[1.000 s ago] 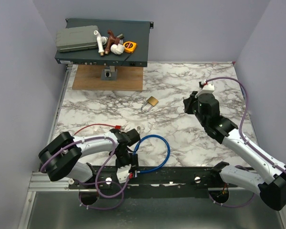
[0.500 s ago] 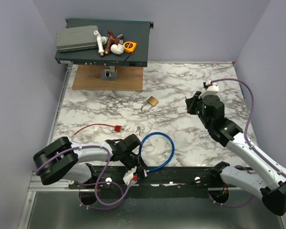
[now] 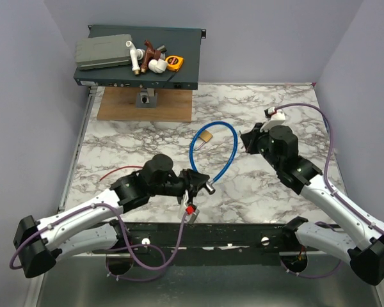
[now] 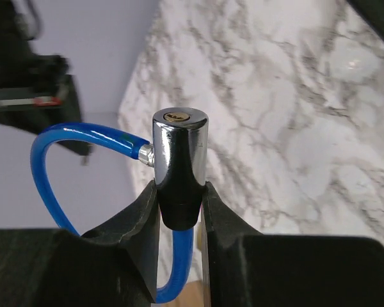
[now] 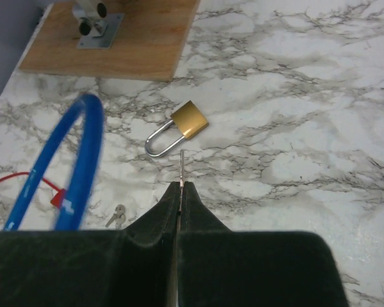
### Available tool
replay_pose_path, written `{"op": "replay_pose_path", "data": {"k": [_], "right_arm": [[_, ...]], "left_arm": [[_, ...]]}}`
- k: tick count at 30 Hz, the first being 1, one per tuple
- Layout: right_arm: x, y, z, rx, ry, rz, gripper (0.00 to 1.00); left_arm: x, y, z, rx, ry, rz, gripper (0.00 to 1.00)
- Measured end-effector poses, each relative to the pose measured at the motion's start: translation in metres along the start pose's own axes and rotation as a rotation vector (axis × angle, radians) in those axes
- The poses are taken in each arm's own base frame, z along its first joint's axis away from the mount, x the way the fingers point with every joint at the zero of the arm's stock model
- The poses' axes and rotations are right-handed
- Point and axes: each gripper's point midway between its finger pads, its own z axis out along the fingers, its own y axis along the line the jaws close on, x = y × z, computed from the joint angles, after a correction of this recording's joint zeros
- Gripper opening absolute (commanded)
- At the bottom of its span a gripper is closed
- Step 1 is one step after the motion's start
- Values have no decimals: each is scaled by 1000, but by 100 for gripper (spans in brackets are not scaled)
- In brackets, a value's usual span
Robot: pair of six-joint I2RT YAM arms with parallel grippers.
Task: Unlock with the key
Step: Pick up the lock from the center of the board, then unlock the lock.
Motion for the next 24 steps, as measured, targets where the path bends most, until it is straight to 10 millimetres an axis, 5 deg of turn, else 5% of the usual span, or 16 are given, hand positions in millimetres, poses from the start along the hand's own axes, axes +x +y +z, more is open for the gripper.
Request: {"op": "replay_pose_path", "data": {"k": [2,6,13,17,21,24], "right_arm": [[-1,7,-2,-41,2,-15,1],[-18,24,-15,-136,-32,-48,1],[-98,71,-73,-368,-204,-101,1],[-102,84,-95,-467,-223,-149,1],[-98,90,-102,-512,-188,-216,0],[-94,93,-102,-532,-159,-257,1]], "left_arm": [[-14,36,-19,-77,-4,19,0],[-27,74,-51,-180,9,16,0],[-21,90,-78,-267,57,-15,0],[-25,102,-83,-261,46,-80,0],[-52,135,-96,-258,-29,-174,0],[-71,141,-103,-249,-89,-209,0]]}}
